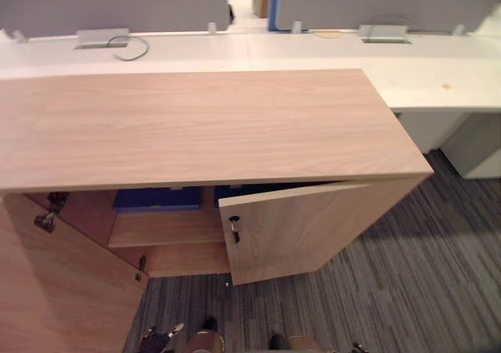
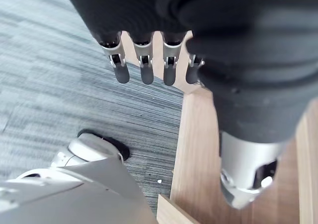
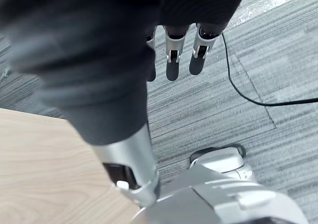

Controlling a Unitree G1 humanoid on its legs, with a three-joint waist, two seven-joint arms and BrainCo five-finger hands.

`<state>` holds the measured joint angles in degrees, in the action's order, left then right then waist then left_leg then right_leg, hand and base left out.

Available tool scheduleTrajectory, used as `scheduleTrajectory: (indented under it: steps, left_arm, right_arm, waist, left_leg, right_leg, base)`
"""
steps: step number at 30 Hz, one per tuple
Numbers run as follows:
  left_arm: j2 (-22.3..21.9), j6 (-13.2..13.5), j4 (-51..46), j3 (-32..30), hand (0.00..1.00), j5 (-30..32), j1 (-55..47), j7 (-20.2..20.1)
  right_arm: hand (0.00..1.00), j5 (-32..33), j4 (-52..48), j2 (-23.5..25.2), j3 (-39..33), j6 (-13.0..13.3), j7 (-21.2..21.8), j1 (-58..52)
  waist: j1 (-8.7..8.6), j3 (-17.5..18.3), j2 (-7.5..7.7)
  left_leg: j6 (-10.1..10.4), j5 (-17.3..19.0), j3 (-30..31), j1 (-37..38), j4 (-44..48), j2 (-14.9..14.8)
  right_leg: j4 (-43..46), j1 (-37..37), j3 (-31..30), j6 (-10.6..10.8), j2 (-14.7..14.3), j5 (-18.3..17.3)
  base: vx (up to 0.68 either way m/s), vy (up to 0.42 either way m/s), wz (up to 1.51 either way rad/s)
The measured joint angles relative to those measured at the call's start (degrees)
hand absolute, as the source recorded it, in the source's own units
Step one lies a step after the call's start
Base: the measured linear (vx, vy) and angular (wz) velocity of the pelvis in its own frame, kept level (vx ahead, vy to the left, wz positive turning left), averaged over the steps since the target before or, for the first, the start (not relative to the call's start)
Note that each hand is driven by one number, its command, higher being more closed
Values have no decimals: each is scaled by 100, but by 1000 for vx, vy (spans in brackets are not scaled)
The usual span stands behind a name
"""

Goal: Walk over to the cabinet, pick up the folder, carry it to the office cabinet, place the folder inside the office cabinet, then close the office cabinet door

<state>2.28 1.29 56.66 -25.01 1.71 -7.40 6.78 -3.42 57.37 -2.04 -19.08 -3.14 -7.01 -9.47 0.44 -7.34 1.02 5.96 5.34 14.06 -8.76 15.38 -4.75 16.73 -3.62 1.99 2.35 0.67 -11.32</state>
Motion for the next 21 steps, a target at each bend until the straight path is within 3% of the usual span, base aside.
scheduleTrajectory:
  steps: [3,8,11,16,17,19,21]
  left_arm:
    - [-209,-64,3,-575,0,-428,-140,-10]
    - [-325,-86,-20,-877,0,-871,-213,4]
    - [-316,-81,-57,-774,0,-904,-209,28]
    - [-75,-58,-114,47,0,-796,-204,36]
    - [-9,-57,-109,238,0,-760,-201,38]
    - [107,-57,-105,545,0,-669,-199,36]
    - [195,-56,-104,812,0,-647,-191,36]
  right_arm:
    - [0,6,14,90,-216,-2,34,-11]
    - [0,227,77,266,-766,0,36,-67]
    - [0,239,74,319,-909,4,27,-79]
    - [0,240,83,349,-1085,2,12,-33]
    - [0,261,86,348,-1093,2,3,-18]
    - [0,337,103,345,-1111,1,0,38]
    - [0,400,116,320,-1108,2,-4,85]
  waist:
    - [69,71,45]
    - [77,194,80]
    - [58,260,81]
    - [64,290,75]
    - [55,275,98]
    - [2,229,76]
    - [-33,195,55]
  left_leg:
    - [132,-83,83,46,-214,11]
    - [183,-295,263,144,-533,142]
    - [172,-504,427,193,-800,193]
    - [136,-904,589,206,-1162,223]
    - [86,-980,497,214,-1222,236]
    - [-109,-985,-272,176,-1245,131]
    - [-154,-974,-923,172,-1322,74]
  right_leg:
    - [-144,138,185,-28,32,-18]
    - [-258,328,520,-31,190,-54]
    - [-382,478,801,-30,243,-55]
    - [-375,559,1260,-44,304,-62]
    - [-366,587,1377,-59,354,-71]
    - [-360,706,1678,-49,470,-86]
    - [-332,795,1851,-13,617,-149]
  base:
    - [143,-73,27]
    - [106,-11,38]
    - [3,-44,48]
    - [-78,-38,49]
    - [-119,26,66]
    - [-146,76,76]
    - [-76,101,67]
